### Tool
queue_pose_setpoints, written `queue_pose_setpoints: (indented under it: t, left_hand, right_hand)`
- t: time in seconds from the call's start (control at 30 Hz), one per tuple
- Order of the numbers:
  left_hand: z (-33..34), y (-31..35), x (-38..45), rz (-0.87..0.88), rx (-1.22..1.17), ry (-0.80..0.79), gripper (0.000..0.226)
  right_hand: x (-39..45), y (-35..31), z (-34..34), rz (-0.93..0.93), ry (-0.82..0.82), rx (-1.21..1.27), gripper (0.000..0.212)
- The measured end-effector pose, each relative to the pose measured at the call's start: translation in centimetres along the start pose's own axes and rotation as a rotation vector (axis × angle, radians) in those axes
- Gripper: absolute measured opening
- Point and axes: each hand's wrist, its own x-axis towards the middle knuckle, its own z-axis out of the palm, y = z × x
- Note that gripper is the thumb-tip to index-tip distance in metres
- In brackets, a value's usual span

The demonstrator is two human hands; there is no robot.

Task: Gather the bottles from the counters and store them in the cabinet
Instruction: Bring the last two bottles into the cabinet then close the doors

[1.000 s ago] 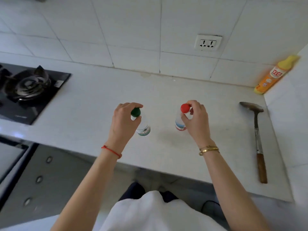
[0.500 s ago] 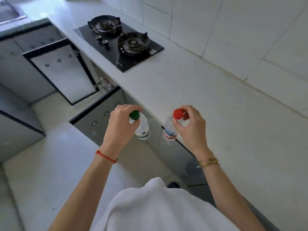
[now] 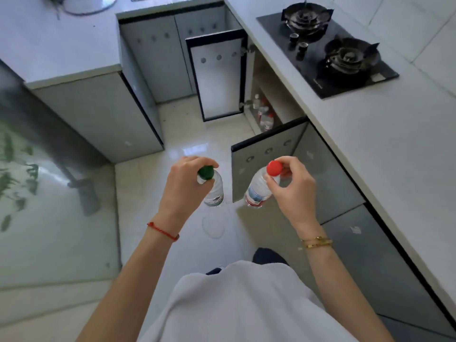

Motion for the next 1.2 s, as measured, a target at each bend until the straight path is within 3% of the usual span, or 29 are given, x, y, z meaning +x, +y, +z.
queue_pose_setpoints:
  t: [0.33,0.63,1.2]
  left_hand:
    - [-6.1,-11.2,6.1,-0.134,0.003,0.107,0.035]
    - [-8.2,-18.7,20.8,-0.125,-0.016,0.056,0.033]
    - [-6.1,-24.5,50.0,0.156,-0.035,-0.224,0.032]
  right_hand:
    - [8.2,-5.1,13.8,-0.104,-0.182,0.008,0.034]
    - [21.0,-6.7,24.4,-0.126,-0.197,-0.005,0.033]
    - [41.7,-7.1,31.8,0.093,0.088,-0.135,0.032]
